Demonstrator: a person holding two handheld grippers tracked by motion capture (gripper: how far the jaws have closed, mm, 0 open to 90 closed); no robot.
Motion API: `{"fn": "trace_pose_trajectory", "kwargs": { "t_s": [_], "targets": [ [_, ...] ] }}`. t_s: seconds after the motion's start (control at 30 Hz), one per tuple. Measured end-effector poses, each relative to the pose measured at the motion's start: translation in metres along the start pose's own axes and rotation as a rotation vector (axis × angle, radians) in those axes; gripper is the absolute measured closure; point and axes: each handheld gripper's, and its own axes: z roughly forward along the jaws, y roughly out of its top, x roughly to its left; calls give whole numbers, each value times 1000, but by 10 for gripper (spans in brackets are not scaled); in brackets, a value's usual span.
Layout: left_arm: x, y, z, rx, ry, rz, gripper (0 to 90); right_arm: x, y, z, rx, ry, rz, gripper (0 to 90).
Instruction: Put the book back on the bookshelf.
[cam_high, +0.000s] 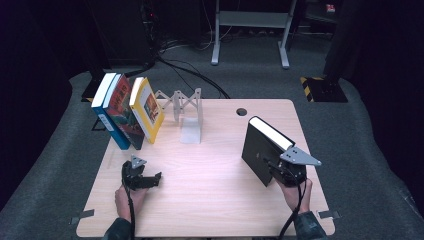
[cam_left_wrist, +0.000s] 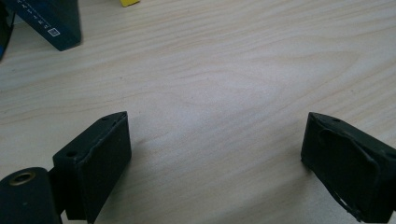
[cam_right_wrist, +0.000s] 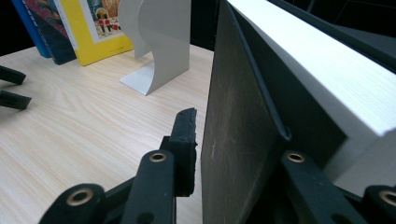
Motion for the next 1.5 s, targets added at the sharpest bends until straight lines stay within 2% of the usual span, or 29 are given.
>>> {"fn": "trace_pose_trajectory", "kwargs": {
  "t_s": [0.13,0.27,0.5,0.6,0.73,0.87,0.97,1.1,1.2,1.3,1.37,1.43,1.5],
  "targets": [
    [0,0,0,0,0,1,81,-1,-3,-7,6,-4,6,590],
    [0,0,0,0,0,1,81,-4,-7,-14,5,-11,30,554],
    [0,0,0,0,0,0,81,-8,-14,-25,8,-18,44,501],
    [0,0,0,0,0,1,81,-10,-19,-29,10,-24,51,452],
    [0,0,0,0,0,0,81,-16,-25,-36,10,-35,71,362],
    [0,0,0,0,0,0,81,-23,-30,-39,17,-78,123,133],
    [0,0,0,0,0,0,81,-28,-30,-32,35,-71,158,63],
    [0,0,0,0,0,0,81,-31,-22,-15,55,-64,158,50],
    [0,0,0,-1,-1,0,81,-34,-15,-1,67,-69,154,75],
    [0,0,0,-1,-1,0,81,-38,-10,8,73,-72,161,138],
    [0,0,0,-1,-1,0,81,-42,-8,14,77,-49,162,155],
    [0,0,0,-1,-1,0,81,-43,-6,19,74,-30,155,238],
    [0,0,0,-1,-1,0,81,-43,-5,23,76,-30,144,277]
  ]
}}
